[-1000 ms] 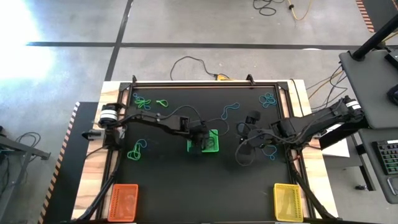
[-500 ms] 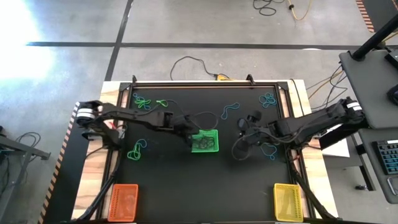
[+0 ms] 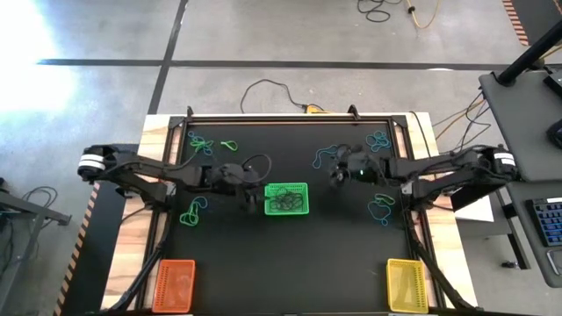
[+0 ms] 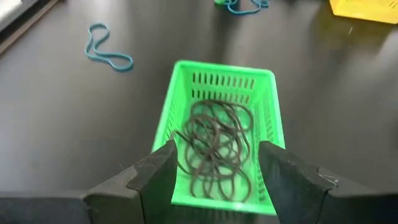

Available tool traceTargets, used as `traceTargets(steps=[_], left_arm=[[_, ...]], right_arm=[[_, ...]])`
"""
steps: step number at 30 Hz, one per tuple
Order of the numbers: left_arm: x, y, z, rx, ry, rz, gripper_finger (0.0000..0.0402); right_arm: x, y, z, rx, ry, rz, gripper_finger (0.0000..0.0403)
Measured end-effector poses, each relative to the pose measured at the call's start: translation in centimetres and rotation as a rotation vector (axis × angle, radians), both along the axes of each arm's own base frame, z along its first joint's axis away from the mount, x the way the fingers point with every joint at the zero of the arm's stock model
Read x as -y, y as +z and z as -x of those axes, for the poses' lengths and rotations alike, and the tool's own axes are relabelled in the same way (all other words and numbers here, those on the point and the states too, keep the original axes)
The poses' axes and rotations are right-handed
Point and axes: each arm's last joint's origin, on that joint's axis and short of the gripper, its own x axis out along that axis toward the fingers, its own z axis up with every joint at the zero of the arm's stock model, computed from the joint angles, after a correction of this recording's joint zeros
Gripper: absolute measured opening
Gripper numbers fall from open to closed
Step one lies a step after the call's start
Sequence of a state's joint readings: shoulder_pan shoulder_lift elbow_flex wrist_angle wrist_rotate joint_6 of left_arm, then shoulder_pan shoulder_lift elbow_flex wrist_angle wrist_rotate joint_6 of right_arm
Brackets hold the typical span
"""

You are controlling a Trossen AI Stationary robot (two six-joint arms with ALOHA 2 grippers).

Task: Sort rubber bands into baskets
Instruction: Put the blue rubber band into the yellow basket

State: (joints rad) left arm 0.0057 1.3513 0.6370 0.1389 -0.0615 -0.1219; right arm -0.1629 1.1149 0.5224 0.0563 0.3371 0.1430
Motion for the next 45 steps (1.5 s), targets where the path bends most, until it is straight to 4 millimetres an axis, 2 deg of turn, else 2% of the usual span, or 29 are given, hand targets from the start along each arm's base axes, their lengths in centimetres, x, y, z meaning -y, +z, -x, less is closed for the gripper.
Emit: traceTargets(steps=[5, 8, 11, 15, 19, 23, 28, 34, 38, 45], left_arm=[[0.6, -1.5, 0.7, 0.019, -0.001, 0.034, 0.0209], [0.8, -2.1, 0.9, 0.053, -0.006, 0.043, 0.0209], [0.9, -2.2, 0.9, 0.084, -0.01, 0.047, 0.0209], [1.0, -2.3, 1.0, 0.089, -0.011, 0.045, 0.0209], [1.0, -2.6, 1.1, 0.076, -0.013, 0.043, 0.0209], [0.9, -3.1, 1.7, 0.06, -0.013, 0.037, 0.0209], [0.9, -3.3, 2.0, 0.064, 0.0, 0.002, 0.0209], [0.8, -3.3, 2.0, 0.066, -0.011, -0.023, 0.0209], [0.8, -3.3, 2.0, 0.065, -0.011, -0.025, 0.0209], [0.8, -3.2, 2.0, 0.068, -0.008, -0.055, 0.0209]], right_arm=[[3.4, 0.4, 0.7, -0.039, 0.075, -0.007, 0.0311], [5.3, 0.3, 0.9, -0.085, 0.045, -0.01, 0.0329], [7.0, -0.8, 0.9, -0.134, -0.011, -0.037, 0.0328], [8.7, -3.5, 0.3, -0.19, -0.049, -0.059, 0.0317], [9.9, -5.0, -0.2, -0.139, -0.039, -0.02, 0.0314], [10.7, -6.2, -0.9, -0.061, 0.041, -0.026, 0.0316], [11.1, -8.6, -1.5, -0.082, 0.043, -0.062, 0.0308], [11.0, -9.9, -1.7, -0.112, 0.061, -0.081, 0.0288], [10.5, -9.7, -1.6, -0.137, 0.07, -0.085, 0.0258], [10.3, -9.8, -1.4, -0.172, 0.071, -0.088, 0.0173]])
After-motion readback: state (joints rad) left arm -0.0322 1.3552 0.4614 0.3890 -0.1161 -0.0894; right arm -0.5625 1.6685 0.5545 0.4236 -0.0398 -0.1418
